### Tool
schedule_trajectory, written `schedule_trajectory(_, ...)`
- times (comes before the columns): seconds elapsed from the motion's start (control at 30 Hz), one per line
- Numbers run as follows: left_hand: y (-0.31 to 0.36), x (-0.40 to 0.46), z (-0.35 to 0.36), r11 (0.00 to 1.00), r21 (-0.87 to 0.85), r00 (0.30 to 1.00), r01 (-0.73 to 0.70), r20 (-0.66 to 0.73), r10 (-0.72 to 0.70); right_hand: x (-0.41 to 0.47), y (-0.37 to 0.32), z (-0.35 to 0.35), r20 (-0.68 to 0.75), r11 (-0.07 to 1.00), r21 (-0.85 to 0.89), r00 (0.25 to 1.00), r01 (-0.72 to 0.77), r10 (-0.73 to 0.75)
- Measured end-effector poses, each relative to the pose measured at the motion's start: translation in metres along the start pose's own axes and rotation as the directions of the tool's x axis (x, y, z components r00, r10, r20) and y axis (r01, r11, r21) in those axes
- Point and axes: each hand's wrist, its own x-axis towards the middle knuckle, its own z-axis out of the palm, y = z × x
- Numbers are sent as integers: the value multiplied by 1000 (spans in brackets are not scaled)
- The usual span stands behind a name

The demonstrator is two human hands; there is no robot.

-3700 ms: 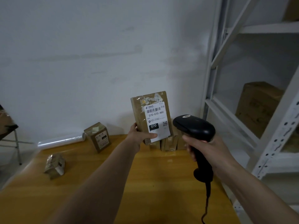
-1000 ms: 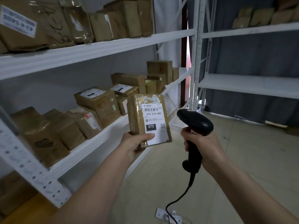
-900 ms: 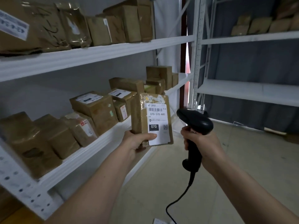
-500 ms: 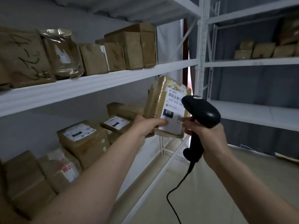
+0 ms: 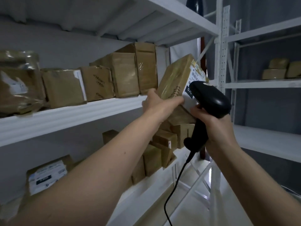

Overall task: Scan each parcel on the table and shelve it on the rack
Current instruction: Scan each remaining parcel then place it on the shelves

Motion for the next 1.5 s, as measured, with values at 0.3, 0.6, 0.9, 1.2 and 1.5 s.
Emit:
schedule_trajectory(0.3,49,108,74,848,490,893,-203,-263,366,166,19,-17,142,983,165,988,-85,61)
schedule_trajectory(0.6,47,169,80,362,932,704,6,-261,660,244,57,18,352,913,242,907,-327,232)
schedule_trajectory(0.9,41,184,72,209,954,708,216,-301,639,259,75,42,491,884,202,825,-422,281)
schedule_trajectory(1.2,14,145,74,518,855,658,9,-395,641,223,83,24,412,905,288,894,-312,177)
schedule_trajectory(1.5,-53,46,16,805,590,568,62,-685,457,117,103,59,800,823,193,571,-535,184)
